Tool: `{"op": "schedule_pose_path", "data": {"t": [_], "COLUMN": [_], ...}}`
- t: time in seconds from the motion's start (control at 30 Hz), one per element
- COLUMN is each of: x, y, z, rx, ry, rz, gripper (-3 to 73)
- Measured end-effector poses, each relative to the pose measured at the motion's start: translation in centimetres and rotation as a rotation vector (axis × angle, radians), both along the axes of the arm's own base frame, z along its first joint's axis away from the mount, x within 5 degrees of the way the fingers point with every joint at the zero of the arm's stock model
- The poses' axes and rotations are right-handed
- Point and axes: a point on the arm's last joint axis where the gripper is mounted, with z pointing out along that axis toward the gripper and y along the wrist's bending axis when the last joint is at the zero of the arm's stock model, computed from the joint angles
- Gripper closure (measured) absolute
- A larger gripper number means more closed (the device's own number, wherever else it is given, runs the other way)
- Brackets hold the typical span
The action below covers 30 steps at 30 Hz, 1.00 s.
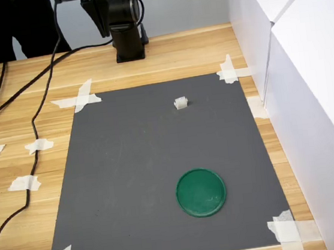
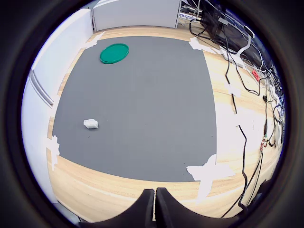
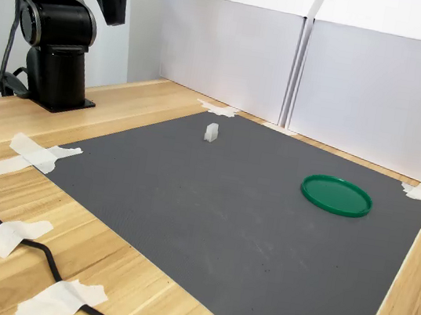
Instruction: Grasp a white terminal and put it on the green lid.
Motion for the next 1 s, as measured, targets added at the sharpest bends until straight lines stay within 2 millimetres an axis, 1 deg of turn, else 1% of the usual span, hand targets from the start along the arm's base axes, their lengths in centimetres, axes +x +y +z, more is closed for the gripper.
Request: {"op": "schedule_pose_path", "data": {"t": [0.1,0.13,0.27,0.43,0.47,0.53,0.63,0.9,1.0], "x": [0.8,1.0,1.9,2.9,3.1,3.5,4.1,5.2,5.7], "y": [0.2,0.2,0.2,0.1,0.2,0.3,0.4,0.5,0.7], "z": [-0.3,-0.4,-1.0,-1.5,-1.6,-1.7,-2.0,-2.7,-3.1], "rx": [0.026,0.03,0.036,0.089,0.107,0.137,0.163,0.195,0.177], "ry": [0.054,0.065,0.113,0.127,0.125,0.128,0.139,0.158,0.177], "rz": [0.033,0.038,0.037,-0.059,-0.079,-0.105,-0.118,-0.14,-0.118], "gripper": [59.4,55.5,36.8,12.1,8.2,2.9,0.3,-0.1,-0.1]}}
